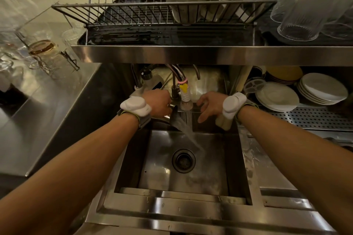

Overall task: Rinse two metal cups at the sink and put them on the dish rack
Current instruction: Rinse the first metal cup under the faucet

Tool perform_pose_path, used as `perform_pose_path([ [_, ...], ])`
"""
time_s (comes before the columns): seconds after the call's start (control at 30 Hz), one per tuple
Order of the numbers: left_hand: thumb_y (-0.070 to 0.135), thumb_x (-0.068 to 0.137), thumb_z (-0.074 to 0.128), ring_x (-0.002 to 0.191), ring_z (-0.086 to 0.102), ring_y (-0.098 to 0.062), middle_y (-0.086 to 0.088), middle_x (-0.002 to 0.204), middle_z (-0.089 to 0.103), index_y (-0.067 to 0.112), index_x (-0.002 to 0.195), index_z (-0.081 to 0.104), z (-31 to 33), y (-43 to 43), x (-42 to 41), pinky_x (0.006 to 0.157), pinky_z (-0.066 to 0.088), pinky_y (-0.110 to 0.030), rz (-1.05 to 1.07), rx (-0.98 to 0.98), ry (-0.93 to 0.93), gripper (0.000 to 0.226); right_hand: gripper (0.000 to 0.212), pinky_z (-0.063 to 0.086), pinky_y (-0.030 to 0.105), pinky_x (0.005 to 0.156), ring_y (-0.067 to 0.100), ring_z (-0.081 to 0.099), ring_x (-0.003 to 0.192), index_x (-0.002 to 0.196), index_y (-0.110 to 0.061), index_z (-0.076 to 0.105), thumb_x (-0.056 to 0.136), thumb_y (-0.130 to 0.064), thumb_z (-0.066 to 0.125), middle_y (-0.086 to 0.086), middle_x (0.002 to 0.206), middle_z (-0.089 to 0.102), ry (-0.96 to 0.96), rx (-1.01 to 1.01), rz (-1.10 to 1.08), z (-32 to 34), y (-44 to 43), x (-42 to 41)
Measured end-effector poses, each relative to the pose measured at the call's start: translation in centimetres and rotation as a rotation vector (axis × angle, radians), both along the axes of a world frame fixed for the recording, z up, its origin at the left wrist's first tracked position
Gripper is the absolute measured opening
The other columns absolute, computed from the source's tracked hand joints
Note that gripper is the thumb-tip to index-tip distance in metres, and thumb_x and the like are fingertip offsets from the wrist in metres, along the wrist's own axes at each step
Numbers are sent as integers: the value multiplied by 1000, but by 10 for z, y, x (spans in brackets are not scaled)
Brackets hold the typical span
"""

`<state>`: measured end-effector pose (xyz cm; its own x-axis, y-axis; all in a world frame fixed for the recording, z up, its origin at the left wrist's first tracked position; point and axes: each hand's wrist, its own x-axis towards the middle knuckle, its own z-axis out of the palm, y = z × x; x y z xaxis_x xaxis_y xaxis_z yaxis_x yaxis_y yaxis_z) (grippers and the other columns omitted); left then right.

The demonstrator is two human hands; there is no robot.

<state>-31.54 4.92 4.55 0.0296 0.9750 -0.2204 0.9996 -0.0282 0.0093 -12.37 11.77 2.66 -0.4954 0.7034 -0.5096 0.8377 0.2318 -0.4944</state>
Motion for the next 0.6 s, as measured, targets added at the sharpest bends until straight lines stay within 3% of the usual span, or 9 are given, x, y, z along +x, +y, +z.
perform_pose_path([
  [0.1,36,83,59,94,62,-27,-2,85,59,19,83,57,5,0,0,93,39,-41,-24,3,78,17,70,51,40,96,30,65,106,127,-9,55,66,-23,86,10,117,68,10,-5,2,2,-1,-1],
  [0.2,37,84,58,97,61,-27,-5,96,65,14,99,61,5,-1,0,100,34,-44,-29,0,134,27,69,52,40,96,29,66,106,127,-10,55,66,-23,86,9,115,68,15,-8,4,3,1,-2],
  [0.3,37,85,57,95,61,-27,-6,94,65,14,102,61,3,-2,0,102,32,-43,-19,35,132,28,69,53,38,94,27,66,105,127,-11,55,67,-25,85,8,116,68,9,6,19,5,1,-4],
  [0.37,38,84,58,91,63,-27,-6,89,65,13,96,66,0,-2,-2,94,37,-40,27,54,84,28,68,54,35,90,27,66,105,127,-11,55,67,-26,85,8,116,68,11,5,16,3,1,-4],
  [0.47,32,85,60,89,64,-26,-10,92,68,7,93,71,-14,2,-9,72,44,-31,208,-45,-196,28,67,52,37,94,27,65,106,126,-8,57,67,-25,85,10,117,68,27,-9,8,-5,1,-2],
  [0.6,15,85,62,79,58,-21,-9,85,63,4,91,67,-32,-4,-12,73,47,-35,490,-169,-793,14,87,47,32,97,26,57,118,138,-9,42,64,-24,87,10,131,57,79,-37,-35,-22,-2,3],
])
